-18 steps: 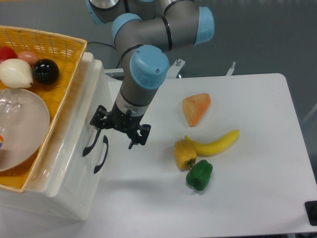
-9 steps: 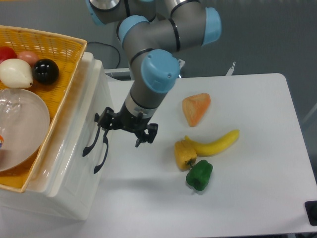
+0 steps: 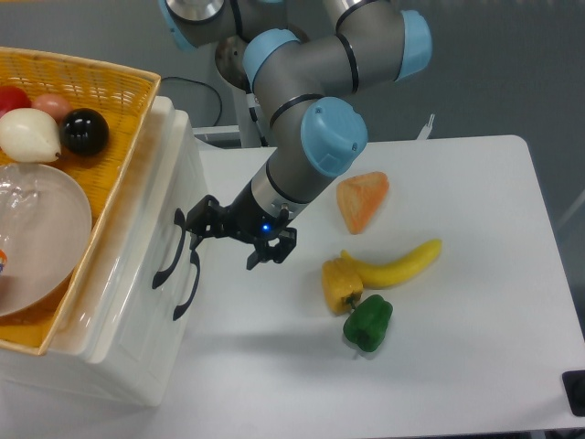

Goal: Slide the top white drawer open
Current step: 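Lower the gripper to the upper drawer's black handle, then hook the gripper fingers into the upper drawer's black handle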

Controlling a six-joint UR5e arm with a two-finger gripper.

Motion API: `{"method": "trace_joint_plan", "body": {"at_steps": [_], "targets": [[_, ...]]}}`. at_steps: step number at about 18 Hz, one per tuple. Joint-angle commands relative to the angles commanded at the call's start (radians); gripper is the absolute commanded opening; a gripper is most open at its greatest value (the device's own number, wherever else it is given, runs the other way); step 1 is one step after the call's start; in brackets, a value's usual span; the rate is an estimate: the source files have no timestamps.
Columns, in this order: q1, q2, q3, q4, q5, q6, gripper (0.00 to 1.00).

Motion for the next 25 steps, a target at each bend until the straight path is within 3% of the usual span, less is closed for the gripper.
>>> {"method": "trace_joint_plan", "body": {"at_steps": [5, 25], "targets": [[-0.037, -0.006, 0.0, 0.0, 0.029, -0.002, 1.0], [-0.045, -0.011, 0.003, -0.011, 0.029, 0.014, 1.0]]}}
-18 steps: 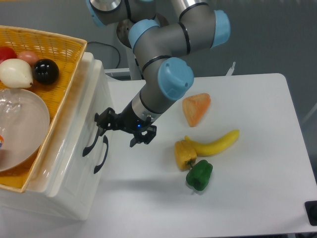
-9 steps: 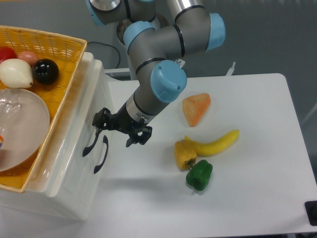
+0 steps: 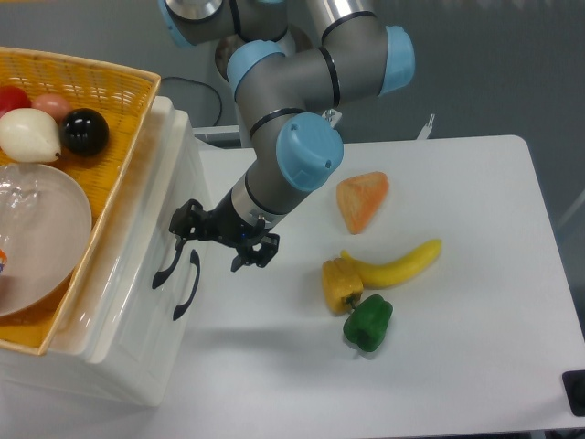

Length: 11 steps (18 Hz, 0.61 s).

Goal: Slide the top white drawer open
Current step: 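Hook the gripper fingers into the upper drawer's black handle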

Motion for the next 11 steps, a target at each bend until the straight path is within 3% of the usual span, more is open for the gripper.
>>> {"method": "trace_joint_plan", "body": {"at_steps": [11], "targets": [[-0.012, -0.008, -0.003, 0.005, 0.003, 0.0, 1.0]]}}
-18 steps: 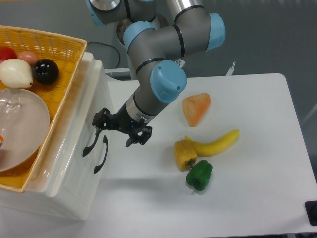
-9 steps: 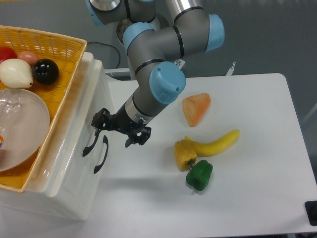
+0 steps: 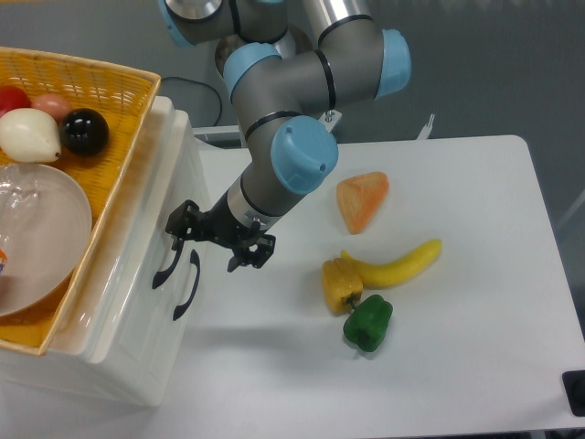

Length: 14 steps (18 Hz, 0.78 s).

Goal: Slide the top white drawer open
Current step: 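Hook the gripper fingers into the upper drawer's black handle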

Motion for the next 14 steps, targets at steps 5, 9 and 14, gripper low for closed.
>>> {"method": "trace_joint_plan", "body": {"at_steps": [5, 9, 14], "targets": [[0.0, -0.002, 0.002, 0.0, 0.002, 0.002, 1.0], [0.002, -0.005, 0.006, 0.002, 0.002, 0.002, 1.0], [0.003, -0.014, 0.008, 0.006, 0.003, 0.003, 1.0]]}}
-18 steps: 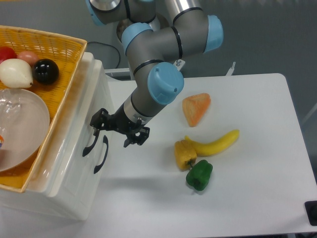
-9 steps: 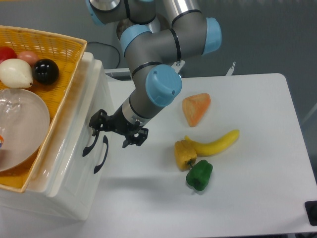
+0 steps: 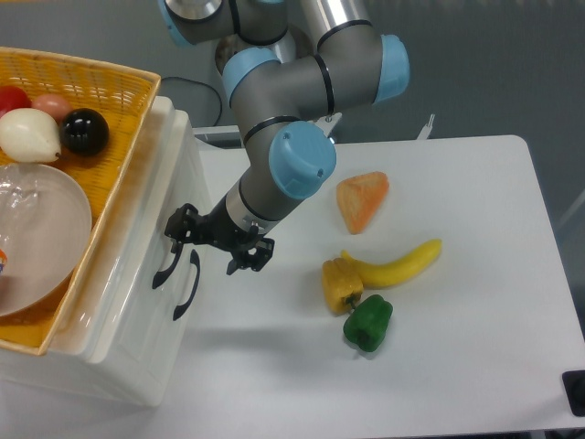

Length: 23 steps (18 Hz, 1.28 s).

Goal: Slide the top white drawer open
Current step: 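Hook the gripper fingers into the upper drawer's black handle, then pull the handle outward, sliding the upper drawer out of the unit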

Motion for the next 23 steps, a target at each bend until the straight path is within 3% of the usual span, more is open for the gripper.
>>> {"method": "trace_joint_plan", "body": {"at_steps": [23], "targets": [[0.034, -0.002, 0.014, 0.002, 0.002, 0.026, 1.0]]}}
